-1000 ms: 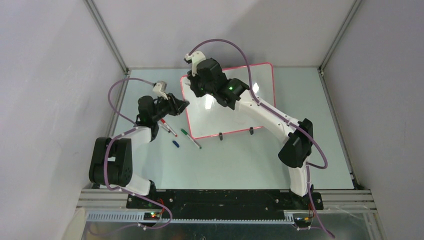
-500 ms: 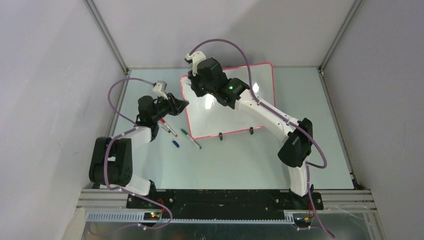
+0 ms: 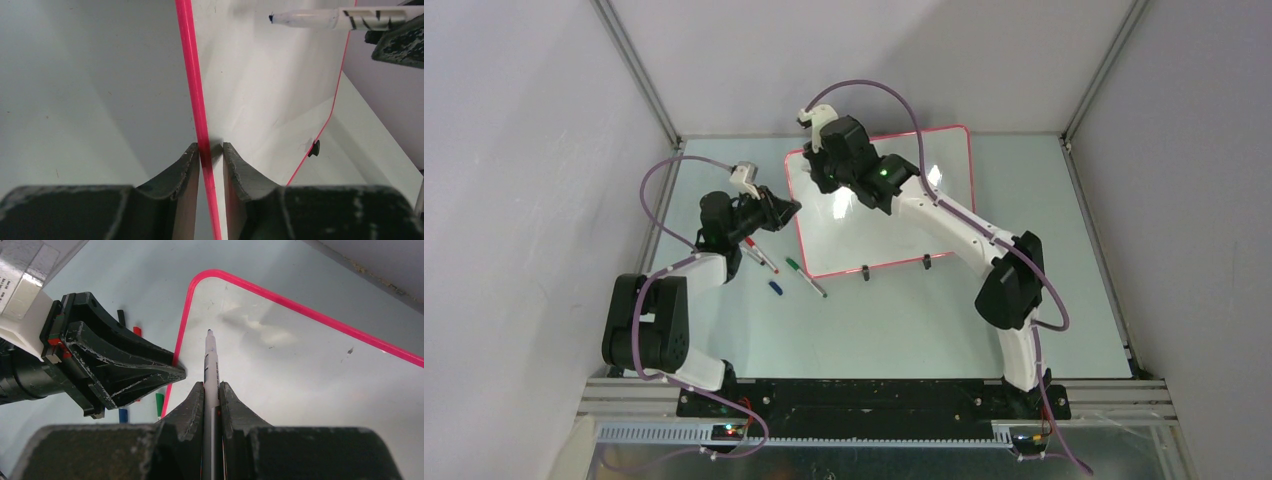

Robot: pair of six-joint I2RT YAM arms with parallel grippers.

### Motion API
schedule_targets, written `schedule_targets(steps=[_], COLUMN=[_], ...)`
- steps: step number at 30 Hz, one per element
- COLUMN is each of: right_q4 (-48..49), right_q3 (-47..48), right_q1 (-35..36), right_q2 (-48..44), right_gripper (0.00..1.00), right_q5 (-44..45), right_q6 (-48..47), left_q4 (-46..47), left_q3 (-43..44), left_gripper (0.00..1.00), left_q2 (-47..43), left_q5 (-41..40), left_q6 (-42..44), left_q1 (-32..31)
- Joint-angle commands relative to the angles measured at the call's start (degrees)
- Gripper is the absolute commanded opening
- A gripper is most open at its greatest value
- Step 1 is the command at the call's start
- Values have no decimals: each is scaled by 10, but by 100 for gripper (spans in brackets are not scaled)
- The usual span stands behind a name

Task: Write a sentence on the whiteboard
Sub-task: Move the whiteboard to the center of the board.

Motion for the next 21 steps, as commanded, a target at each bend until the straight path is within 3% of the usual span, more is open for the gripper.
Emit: schedule_targets(steps=[1, 21], right_q4=[6, -26], right_q3=[21, 52], right_q1=[0, 4], right_q2=[10, 37], right_gripper=[0, 0], right_q5=[-10, -9], right_q6=[-5, -12], left_q4=[11, 17], left_q3=[15, 11], left_gripper=[28, 27], left_q2=[-2, -4], left_q5=[8, 14], left_q6=[10, 10], left_q1=[-3, -2])
